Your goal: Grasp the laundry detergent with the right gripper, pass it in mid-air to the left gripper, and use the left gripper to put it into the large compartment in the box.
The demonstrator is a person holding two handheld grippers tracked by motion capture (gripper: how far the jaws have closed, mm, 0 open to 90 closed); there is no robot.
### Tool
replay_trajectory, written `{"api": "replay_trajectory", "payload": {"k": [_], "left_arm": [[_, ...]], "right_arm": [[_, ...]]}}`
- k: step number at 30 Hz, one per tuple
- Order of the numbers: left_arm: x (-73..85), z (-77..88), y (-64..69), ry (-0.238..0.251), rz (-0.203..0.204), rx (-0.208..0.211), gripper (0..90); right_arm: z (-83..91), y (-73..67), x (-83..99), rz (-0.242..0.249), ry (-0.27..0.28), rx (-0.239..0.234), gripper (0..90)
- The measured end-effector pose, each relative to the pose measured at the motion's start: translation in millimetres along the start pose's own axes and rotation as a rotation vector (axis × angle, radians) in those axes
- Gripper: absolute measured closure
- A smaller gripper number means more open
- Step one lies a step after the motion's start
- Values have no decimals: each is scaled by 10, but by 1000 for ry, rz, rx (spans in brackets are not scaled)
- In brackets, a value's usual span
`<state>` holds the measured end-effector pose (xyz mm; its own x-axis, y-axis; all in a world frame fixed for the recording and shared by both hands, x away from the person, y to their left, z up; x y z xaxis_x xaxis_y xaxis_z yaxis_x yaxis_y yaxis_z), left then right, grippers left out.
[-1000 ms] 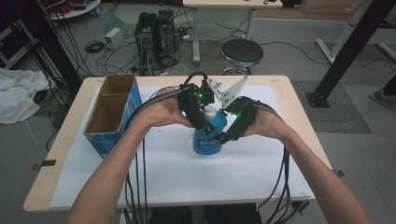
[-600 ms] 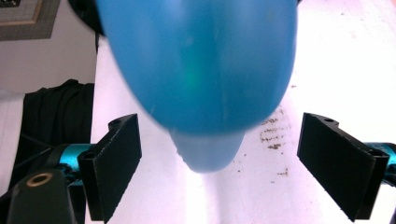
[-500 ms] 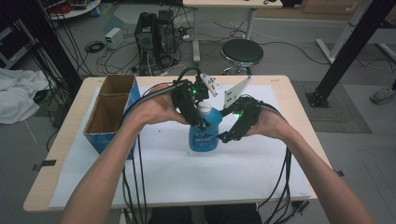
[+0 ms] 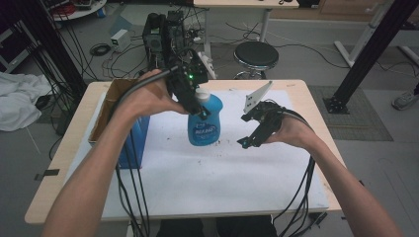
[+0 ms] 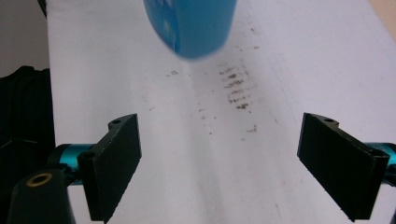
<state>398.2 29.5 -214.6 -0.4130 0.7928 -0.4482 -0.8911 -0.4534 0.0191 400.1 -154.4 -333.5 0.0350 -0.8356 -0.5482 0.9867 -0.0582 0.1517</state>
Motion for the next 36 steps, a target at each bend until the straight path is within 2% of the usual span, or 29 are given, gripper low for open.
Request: {"api": "replay_trajectory", "payload": {"k": [3, 6, 8, 9, 10, 11, 12, 13, 14, 15, 16, 18, 23, 27, 30, 32, 34, 35, 36], "left_arm": [[-7, 180, -106, -7, 40, -29, 382], [-2, 374, -234, -11, 101, -63, 383], [11, 508, -329, -3, 146, -86, 383], [28, 587, -387, -14, 153, -95, 383], [30, 634, -421, 18, 195, -107, 383], [53, 710, -477, 8, 202, -118, 383], [72, 778, -527, 11, 222, -130, 383], [81, 818, -552, 45, 278, -136, 383], [115, 899, -626, 38, 289, -154, 383], [134, 936, -649, 41, 317, -159, 383], [169, 991, -705, 34, 323, -177, 383], [238, 1080, -785, 27, 369, -197, 383], [449, 1195, -974, 9, 458, -249, 383], [645, 1279, -1112, -9, 513, -281, 383], [784, 1339, -1208, 0, 571, -314, 383], [850, 1361, -1252, -6, 586, -328, 383], [916, 1368, -1276, -7, 628, -340, 383], [957, 1362, -1283, -4, 639, -348, 383], [972, 1355, -1287, -2, 638, -351, 383]], "right_arm": [[56, 31, 103, -30, -26, 21, 128], [85, 51, 156, -37, -35, 36, 128], [115, 48, 195, -65, -35, 40, 128], [130, 63, 217, -64, -39, 55, 128], [147, 69, 234, -69, -38, 58, 128], [161, 61, 257, -83, -42, 51, 128], [171, 105, 277, -60, -34, 84, 128], [186, 115, 303, -64, -40, 91, 128], [198, 119, 327, -76, -42, 100, 128], [222, 136, 372, -80, -43, 104, 128], [222, 136, 372, -80, -43, 104, 128], [241, 142, 413, -94, -48, 110, 128], [277, 161, 483, -94, -61, 115, 128], [278, 160, 516, -110, -59, 127, 128], [275, 180, 532, -104, -57, 133, 129], [276, 181, 537, -108, -61, 134, 128], [283, 170, 537, -124, -72, 123, 129], [271, 181, 540, -107, -70, 127, 128], [263, 174, 539, -114, -72, 132, 128]]}}
Point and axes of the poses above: each handheld gripper's, and its own axes: z roughly backward along the jaws, x roughly out of its underside, y roughly to its right, the point moved 6 cm from there along -z, roughly forward along the jaws, and after that the axes turned 13 degrees about z, right-handed, at the moved point
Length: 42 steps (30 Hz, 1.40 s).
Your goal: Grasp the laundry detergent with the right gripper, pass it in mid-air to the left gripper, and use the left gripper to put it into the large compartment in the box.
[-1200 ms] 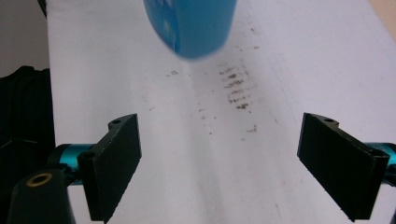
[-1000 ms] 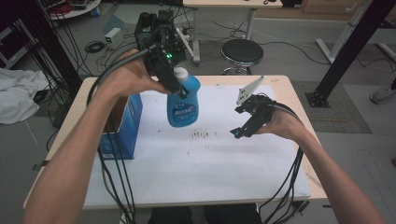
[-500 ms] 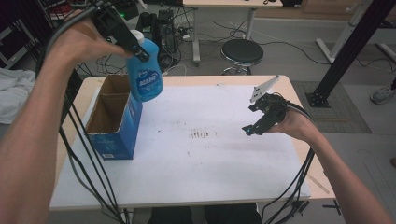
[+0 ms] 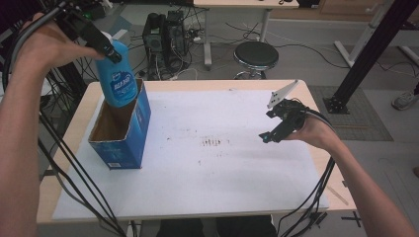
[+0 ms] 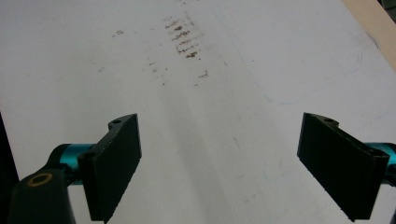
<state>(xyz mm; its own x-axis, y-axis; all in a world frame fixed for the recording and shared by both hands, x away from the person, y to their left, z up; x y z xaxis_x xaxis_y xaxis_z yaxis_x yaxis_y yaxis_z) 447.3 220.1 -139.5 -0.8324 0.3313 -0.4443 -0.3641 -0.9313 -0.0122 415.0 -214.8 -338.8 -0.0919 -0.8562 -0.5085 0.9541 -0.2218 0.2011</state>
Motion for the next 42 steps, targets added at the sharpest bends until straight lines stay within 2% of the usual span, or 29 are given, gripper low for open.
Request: {"api": "replay_trajectory", "payload": {"k": [2, 3, 5, 7, 10, 11, 14, 16, 20, 21, 22, 26, 28, 29, 30, 32, 33, 42], "left_arm": [[67, -38, -48, -16, 3, -6, 383], [87, -56, -55, -15, 10, -3, 383], [145, -104, -79, -23, 9, 4, 383], [203, -169, -98, -30, 13, 14, 383], [275, -241, -124, -56, 12, 18, 383], [295, -270, -136, -57, 9, 17, 383], [351, -339, -168, -60, 13, 24, 383], [389, -380, -181, -61, 25, 30, 383], [466, -491, -205, -71, 3, 37, 383], [492, -524, -201, -80, -4, 38, 383], [515, -561, -203, -83, -11, 39, 383], [614, -707, -212, -102, -44, 56, 383], [668, -790, -222, -114, -47, 67, 383], [695, -823, -229, -126, -50, 69, 383], [710, -853, -234, -125, -55, 70, 382], [762, -932, -245, -134, -68, 78, 383], [787, -962, -254, -147, -76, 79, 383], [944, -1208, -274, -173, -123, 97, 382]], "right_arm": [[-8, -21, 0, -9, -5, -13, 128], [-13, -39, -3, -20, -5, -20, 128], [-23, -36, 2, -6, -9, -14, 128], [-21, -52, 6, -24, -14, -25, 128], [-34, -46, 16, -7, -12, -17, 129], [-31, -65, 20, -23, -18, -25, 129], [-49, -60, 31, -7, -20, -18, 129], [-45, -75, 38, -16, -33, -34, 129], [-76, -84, 44, -5, -44, -39, 129], [-90, -80, 38, 3, -38, -27, 128], [-86, -99, 35, -10, -44, -42, 129], [-118, -104, 30, 8, -42, -34, 128], [-123, -119, 33, 1, -47, -41, 128], [-134, -97, 33, 17, -36, -20, 129], [-138, -95, 37, 25, -37, -23, 128], [-142, -116, 51, 0, -51, -25, 129], [-155, -106, 52, 20, -43, -27, 128], [-207, -128, 70, 21, -53, -38, 129]]}}
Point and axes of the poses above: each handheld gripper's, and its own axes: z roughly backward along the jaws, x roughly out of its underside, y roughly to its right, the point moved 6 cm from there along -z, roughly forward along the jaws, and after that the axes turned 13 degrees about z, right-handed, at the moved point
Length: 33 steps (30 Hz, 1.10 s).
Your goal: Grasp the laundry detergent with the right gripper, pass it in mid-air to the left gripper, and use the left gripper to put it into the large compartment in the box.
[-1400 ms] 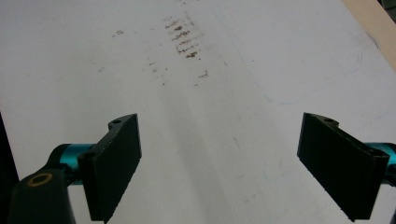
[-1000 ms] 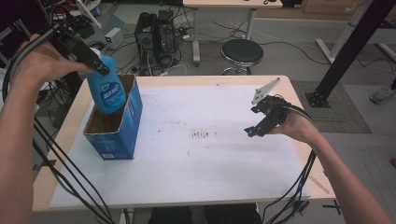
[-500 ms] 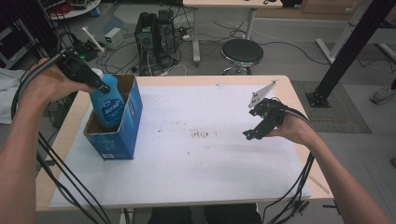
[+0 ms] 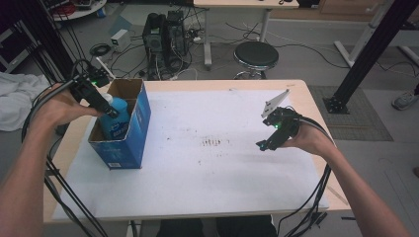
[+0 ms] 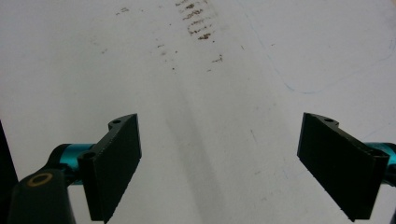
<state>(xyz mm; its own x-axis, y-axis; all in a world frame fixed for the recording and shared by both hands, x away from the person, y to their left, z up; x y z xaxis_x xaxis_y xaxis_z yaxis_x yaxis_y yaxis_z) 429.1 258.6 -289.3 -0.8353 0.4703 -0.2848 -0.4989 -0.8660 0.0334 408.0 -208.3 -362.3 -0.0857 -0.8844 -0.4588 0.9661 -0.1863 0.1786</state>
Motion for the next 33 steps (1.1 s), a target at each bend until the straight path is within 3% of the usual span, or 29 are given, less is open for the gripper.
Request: {"api": "replay_trajectory", "payload": {"k": [10, 12, 14, 15, 25, 33], "left_arm": [[32, -201, 8, 3, -25, 4, 382], [33, -220, -5, -5, -49, 2, 382], [31, -254, 5, 7, -38, 11, 382], [29, -260, -8, -2, -54, 3, 383], [46, -407, 26, -6, -64, 8, 382], [90, -391, 5, -15, -97, 4, 381]], "right_arm": [[-44, -9, 8, 2, -5, -7, 129], [-51, -17, 14, -2, -8, -11, 129], [-59, -18, 21, -9, -6, -7, 128], [-57, -14, 26, -7, -6, -9, 129], [-73, -19, 51, -6, -8, -11, 129], [-88, -30, 57, -9, -8, -12, 129]]}}
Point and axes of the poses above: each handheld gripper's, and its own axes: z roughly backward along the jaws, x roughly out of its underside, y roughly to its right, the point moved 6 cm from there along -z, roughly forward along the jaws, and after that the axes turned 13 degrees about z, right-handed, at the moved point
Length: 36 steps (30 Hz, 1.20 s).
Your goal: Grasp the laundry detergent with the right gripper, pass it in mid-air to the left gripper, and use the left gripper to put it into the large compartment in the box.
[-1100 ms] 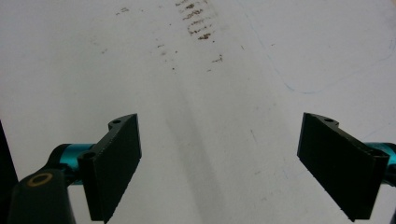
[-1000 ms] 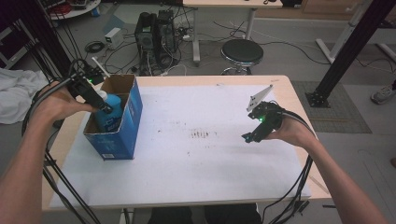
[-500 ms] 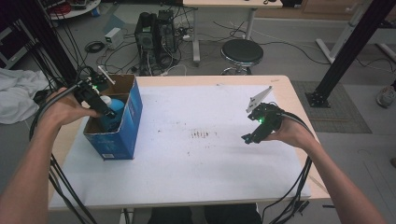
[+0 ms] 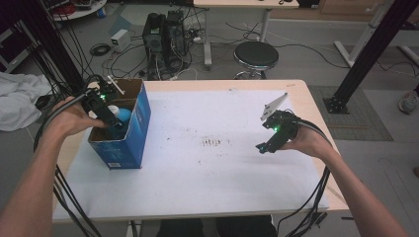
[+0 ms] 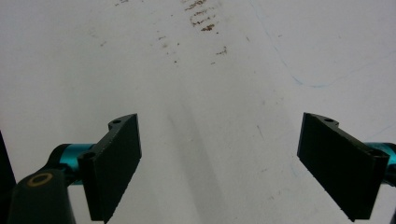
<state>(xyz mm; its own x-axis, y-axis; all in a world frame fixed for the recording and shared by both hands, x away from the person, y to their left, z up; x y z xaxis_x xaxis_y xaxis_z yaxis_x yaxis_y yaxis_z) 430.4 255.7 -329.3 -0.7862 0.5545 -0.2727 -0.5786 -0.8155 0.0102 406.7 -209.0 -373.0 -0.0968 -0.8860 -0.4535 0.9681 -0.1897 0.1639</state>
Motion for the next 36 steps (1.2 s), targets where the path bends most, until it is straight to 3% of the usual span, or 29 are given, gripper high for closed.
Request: {"api": "replay_trajectory", "payload": {"k": [4, 7, 13, 24, 36], "left_arm": [[26, 1, 9, 10, -2, 4, 381], [36, 20, 3, -18, -40, -11, 381], [-2, 8, 35, -31, -52, -27, 379], [-13, -7, 47, -23, -22, -28, 375], [-18, -8, 31, -36, -18, -23, 356]], "right_arm": [[4, -9, -3, 7, 4, -1, 129], [4, -13, 0, 8, 2, -1, 129], [-8, -23, -4, 4, 0, 0, 129], [-6, -31, 1, 4, 0, -3, 129], [-7, -41, 3, 2, -2, -3, 128]]}}
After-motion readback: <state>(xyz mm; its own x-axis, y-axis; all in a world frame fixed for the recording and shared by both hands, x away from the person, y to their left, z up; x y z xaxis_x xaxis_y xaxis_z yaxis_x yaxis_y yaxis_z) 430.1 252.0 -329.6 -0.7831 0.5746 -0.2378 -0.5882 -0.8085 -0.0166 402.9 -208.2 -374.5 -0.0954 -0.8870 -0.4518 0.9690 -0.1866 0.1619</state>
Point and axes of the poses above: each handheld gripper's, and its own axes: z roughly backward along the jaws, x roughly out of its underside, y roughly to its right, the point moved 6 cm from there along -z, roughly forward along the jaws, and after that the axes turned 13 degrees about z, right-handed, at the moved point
